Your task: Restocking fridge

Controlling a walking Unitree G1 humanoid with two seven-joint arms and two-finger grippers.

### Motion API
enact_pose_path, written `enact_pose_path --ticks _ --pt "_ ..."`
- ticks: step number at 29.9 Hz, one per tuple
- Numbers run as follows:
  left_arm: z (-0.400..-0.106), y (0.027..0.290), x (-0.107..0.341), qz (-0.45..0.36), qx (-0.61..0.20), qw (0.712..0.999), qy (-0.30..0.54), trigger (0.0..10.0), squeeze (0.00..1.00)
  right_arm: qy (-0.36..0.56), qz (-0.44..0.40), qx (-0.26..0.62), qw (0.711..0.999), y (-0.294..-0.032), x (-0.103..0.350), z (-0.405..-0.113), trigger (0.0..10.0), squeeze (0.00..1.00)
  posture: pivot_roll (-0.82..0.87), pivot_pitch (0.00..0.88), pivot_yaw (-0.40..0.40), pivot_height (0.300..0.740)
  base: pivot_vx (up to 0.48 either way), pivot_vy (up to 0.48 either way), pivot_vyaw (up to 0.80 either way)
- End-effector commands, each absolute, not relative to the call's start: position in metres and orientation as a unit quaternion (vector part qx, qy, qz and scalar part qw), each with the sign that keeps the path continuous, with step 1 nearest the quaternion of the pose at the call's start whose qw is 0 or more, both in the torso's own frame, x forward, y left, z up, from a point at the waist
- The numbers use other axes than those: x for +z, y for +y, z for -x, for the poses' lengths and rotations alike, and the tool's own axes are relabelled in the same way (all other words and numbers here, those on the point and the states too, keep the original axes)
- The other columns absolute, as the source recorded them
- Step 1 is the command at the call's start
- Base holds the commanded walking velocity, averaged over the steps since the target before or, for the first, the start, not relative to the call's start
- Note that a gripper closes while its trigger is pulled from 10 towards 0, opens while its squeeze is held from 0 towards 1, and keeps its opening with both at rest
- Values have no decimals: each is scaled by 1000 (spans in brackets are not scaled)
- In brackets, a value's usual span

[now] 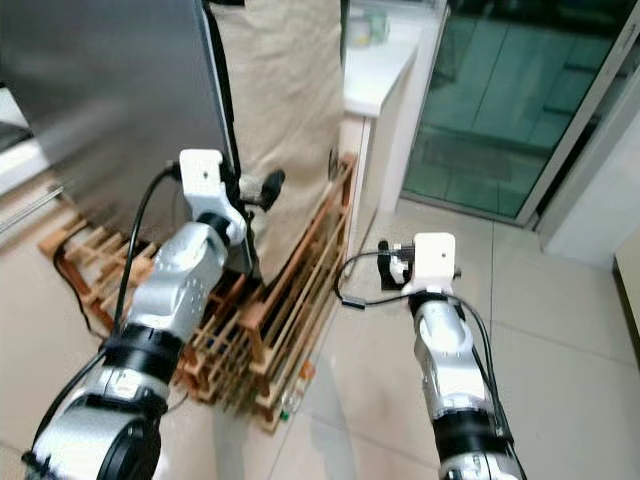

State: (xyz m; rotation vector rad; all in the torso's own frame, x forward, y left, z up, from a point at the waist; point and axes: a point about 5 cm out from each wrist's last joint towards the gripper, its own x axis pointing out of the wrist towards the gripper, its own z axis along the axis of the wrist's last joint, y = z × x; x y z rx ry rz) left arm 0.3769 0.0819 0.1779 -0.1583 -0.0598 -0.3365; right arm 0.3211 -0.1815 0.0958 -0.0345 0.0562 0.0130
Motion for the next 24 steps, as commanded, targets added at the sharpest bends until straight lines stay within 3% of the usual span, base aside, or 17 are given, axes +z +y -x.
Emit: enact_pose_path --ticks 1,6,7,9,11,12,13,14,16,18,21,22,24 --pt "-378 58 188 59 -222 973 -36 10000 0 39 16 14 999 -182 96 -322 10000 0 -206 0 47 740 0 0 0" --pt "-374 19 201 88 -315 944 -41 10000 0 100 40 140 984 -157 86 -316 10000 0 -221 0 57 740 0 0 0" --pt "-368 -5 210 109 -371 921 -47 10000 0 108 58 191 974 -145 86 -311 10000 0 -231 0 63 740 0 0 0" --pt "-365 -15 214 120 -395 910 -50 10000 0 104 61 199 972 -142 89 -310 10000 0 -231 0 63 740 0 0 0" --pt "-343 -50 228 128 -494 857 -69 10000 0 80 96 190 974 -138 102 -313 10000 0 -248 0 72 740 0 0 0" --pt "-343 -50 228 128 -494 857 -69 10000 0 80 96 190 974 -138 102 -313 10000 0 -248 0 72 740 0 0 0" --pt "-318 -77 243 147 -578 798 -88 10000 0 48 128 176 975 -135 119 -319 10000 0 -261 0 79 740 0 0 0" --pt "-318 -77 243 147 -578 798 -88 10000 0 48 128 176 975 -135 119 -319 10000 0 -261 0 79 740 0 0 0" --pt "-299 -92 259 172 -623 755 -108 10000 0 16 126 192 973 -125 140 -320 10000 0 -273 0 88 740 0 0 0" --pt "-294 -95 263 180 -633 745 -113 10000 0 8 125 201 971 -122 146 -320 10000 0 -273 0 89 740 0 0 0" --pt "-308 -80 261 189 -605 765 -112 10000 0 14 116 216 969 -117 150 -317 10000 0 -267 0 89 740 0 0 0" --pt "-324 -60 256 191 -567 794 -106 10000 0 25 104 226 968 -114 147 -313 10000 0 -254 0 84 740 0 0 0" --pt "-335 -42 253 193 -542 811 -104 10000 0 31 93 231 968 -112 144 -311 10000 0 -248 0 80 740 0 0 0"
